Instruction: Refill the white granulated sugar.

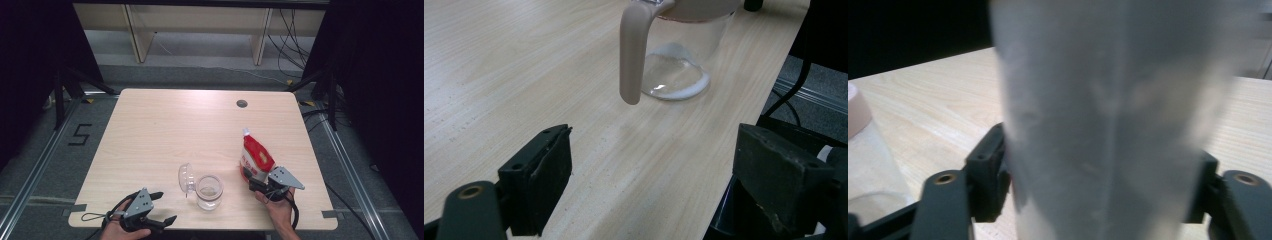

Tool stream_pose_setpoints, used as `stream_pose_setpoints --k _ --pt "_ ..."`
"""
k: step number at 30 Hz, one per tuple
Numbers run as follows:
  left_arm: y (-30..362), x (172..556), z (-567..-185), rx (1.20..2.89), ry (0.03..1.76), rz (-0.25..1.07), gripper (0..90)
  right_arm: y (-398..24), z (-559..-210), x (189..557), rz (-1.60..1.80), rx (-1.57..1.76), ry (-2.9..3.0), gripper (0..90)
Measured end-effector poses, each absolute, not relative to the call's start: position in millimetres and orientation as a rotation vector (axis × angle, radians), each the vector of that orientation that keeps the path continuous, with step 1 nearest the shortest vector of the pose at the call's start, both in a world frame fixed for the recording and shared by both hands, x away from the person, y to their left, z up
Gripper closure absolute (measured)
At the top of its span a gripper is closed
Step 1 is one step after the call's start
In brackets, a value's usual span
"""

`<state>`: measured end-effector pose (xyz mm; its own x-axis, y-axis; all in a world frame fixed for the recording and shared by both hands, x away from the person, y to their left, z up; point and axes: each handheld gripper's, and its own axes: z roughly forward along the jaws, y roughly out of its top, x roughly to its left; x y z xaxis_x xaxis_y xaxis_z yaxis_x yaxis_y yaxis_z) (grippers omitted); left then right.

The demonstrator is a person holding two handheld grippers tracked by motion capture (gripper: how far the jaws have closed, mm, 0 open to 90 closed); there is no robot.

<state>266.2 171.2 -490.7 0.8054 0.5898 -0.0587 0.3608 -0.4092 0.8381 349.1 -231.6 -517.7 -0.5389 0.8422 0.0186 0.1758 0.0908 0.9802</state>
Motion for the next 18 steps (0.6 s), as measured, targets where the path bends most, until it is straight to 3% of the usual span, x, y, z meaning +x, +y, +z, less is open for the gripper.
stream_pose_setpoints --k 18 --pt "169.9 266.4 -491.6 2.05 0.69 0.302 15.7 -232.6 -517.2 353.3 1.495 0.941 1.827 41.8"
